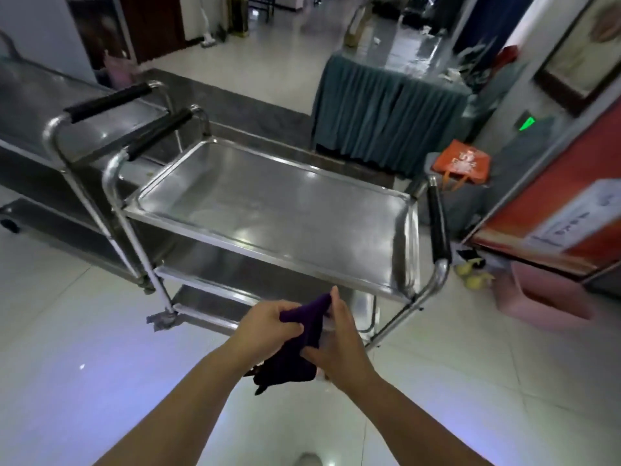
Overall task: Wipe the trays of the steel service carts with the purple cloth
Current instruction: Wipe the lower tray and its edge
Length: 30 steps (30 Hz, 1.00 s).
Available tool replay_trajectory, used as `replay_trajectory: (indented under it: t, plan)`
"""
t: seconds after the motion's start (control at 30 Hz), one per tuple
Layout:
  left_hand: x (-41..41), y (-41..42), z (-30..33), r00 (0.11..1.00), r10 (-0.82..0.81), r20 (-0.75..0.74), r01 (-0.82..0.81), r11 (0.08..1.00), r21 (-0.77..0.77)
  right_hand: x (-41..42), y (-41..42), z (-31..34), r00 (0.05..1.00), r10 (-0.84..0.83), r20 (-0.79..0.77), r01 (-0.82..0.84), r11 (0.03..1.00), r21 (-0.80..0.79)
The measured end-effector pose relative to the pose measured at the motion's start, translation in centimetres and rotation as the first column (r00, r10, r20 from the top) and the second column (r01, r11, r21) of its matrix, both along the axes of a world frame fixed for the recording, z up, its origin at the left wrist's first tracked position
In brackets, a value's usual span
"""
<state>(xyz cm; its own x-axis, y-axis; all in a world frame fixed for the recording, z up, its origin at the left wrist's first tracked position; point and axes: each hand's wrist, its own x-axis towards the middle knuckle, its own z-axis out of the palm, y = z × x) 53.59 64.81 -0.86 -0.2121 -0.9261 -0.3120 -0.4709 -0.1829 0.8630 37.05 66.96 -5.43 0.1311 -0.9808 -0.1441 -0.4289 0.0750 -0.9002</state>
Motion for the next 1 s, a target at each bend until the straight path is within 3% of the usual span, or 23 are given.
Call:
replay_trajectory:
  t: [0.23, 0.33, 0.53, 0.73, 0.87, 1.0]
  plan:
    - [-17.7, -1.7, 4.1, 0.9, -0.421, 0.111, 0.429, 0.9, -0.07, -18.6, 1.9, 5.1, 0.889, -0.381, 0.253, 0.36, 0.924, 0.127]
    - [-27.0, -3.6, 4.5, 0.855, -0.51, 0.099, 0.517, 0.853, -0.068, -27.8, 1.3, 5.2, 0.85, -0.466, 0.245, 0.437, 0.884, 0.167]
    - [-44.4, -9.2, 2.5, 0.829, -0.462, 0.315, 0.51, 0.856, -0.087, -46.0, -2.0, 5.8, 0.857, -0.498, 0.137, 0.475, 0.864, 0.169]
    - [-53.7, -14.6, 2.6, 0.83, -0.322, 0.455, 0.451, 0.868, -0.208, -55.5, -10.4, 7.3, 0.913, -0.393, 0.112, 0.377, 0.915, 0.14]
    - [-57.1, -20.2, 2.1, 0.853, -0.274, 0.444, 0.413, 0.874, -0.255, -58.3, -17.6, 7.1, 0.933, -0.335, 0.13, 0.319, 0.939, 0.13]
    - [-61.3, -26.7, 2.5, 0.896, -0.32, 0.307, 0.384, 0.906, -0.176, -60.9, -25.3, 7.1, 0.96, -0.272, 0.067, 0.263, 0.958, 0.114]
